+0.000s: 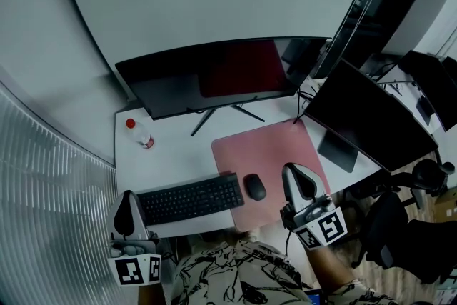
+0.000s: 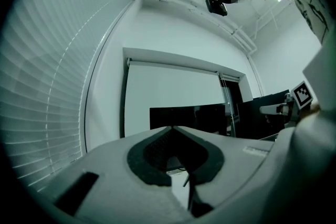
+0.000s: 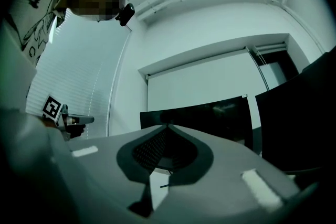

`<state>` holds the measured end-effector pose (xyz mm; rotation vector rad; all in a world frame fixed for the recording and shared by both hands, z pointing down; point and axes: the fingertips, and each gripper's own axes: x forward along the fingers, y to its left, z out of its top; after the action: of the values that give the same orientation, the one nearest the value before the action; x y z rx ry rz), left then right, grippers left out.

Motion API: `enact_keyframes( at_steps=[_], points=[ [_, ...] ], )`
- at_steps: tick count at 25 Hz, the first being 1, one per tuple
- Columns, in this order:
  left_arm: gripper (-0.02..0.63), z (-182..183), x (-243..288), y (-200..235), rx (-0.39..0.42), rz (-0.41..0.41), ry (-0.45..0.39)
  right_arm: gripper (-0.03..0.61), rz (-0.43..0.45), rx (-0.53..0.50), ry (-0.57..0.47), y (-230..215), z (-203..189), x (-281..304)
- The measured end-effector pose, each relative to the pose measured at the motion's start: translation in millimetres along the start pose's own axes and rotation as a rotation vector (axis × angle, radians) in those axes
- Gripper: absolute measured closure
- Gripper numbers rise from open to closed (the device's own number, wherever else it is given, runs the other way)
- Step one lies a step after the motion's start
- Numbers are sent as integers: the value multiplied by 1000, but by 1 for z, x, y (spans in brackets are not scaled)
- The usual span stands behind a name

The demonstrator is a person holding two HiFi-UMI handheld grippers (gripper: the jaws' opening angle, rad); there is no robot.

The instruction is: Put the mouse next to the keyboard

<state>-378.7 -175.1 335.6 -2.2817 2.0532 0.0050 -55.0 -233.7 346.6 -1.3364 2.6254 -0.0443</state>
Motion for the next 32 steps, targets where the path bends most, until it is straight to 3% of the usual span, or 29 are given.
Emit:
enact_keyframes(
  at_steps=[7,14,24,32],
  points=[
    [618,0,-3,13,17,3,-23,574,-32,-91,-60,-8,17,-14],
    [618,-1,-5,14,54,1,-25,575,-98,-72,-120,-23,30,-21],
    [618,-12,-3,14,66,5,-19,583,-184,-128,-58,-47,11,-33],
    [618,-15,0,12,60,0,-14,583,-202,-151,-1,-51,-2,-31]
  ],
)
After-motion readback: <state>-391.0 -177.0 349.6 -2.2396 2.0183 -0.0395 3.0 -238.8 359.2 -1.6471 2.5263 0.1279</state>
